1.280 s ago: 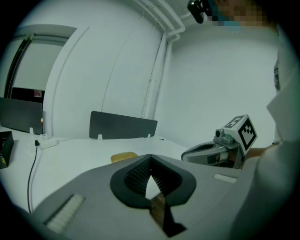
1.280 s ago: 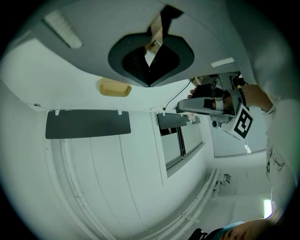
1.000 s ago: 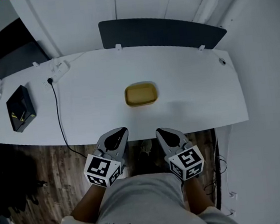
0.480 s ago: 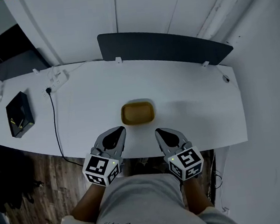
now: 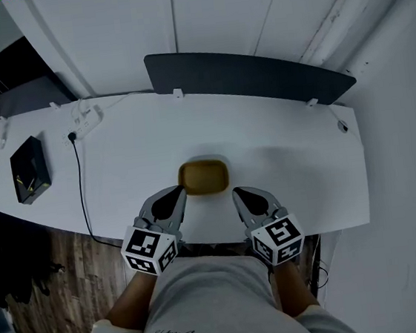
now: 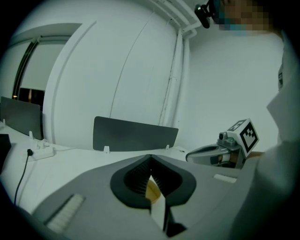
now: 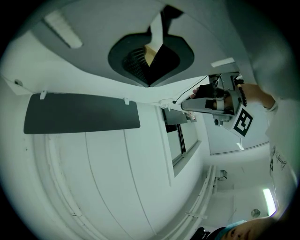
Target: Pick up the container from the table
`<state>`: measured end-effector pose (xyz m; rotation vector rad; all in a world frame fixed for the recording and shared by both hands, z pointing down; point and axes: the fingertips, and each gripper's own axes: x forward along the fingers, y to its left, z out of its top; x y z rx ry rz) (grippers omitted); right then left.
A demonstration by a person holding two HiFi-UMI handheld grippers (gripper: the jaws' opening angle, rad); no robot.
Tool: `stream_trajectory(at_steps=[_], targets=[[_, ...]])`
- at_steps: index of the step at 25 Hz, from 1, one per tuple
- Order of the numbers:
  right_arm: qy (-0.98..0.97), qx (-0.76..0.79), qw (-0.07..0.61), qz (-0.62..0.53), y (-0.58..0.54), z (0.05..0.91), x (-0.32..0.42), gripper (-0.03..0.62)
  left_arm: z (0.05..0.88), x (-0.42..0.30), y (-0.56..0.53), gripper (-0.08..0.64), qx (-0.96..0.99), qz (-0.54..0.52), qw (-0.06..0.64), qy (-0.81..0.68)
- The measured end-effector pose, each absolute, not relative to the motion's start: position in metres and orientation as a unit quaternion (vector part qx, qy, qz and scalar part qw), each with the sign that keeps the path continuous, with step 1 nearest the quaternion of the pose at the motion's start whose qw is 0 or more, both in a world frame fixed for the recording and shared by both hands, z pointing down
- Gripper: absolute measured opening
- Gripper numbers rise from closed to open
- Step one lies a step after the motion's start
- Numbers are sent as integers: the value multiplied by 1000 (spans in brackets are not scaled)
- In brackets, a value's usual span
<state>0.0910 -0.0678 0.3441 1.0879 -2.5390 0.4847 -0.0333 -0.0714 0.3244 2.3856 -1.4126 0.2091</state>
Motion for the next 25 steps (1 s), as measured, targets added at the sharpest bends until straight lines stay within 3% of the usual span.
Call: stream_trajectory(at_steps=[25], targets=[[-862,420,198,202,-104,370,86,14,357,-62,-105,0,845,119,220,-472]])
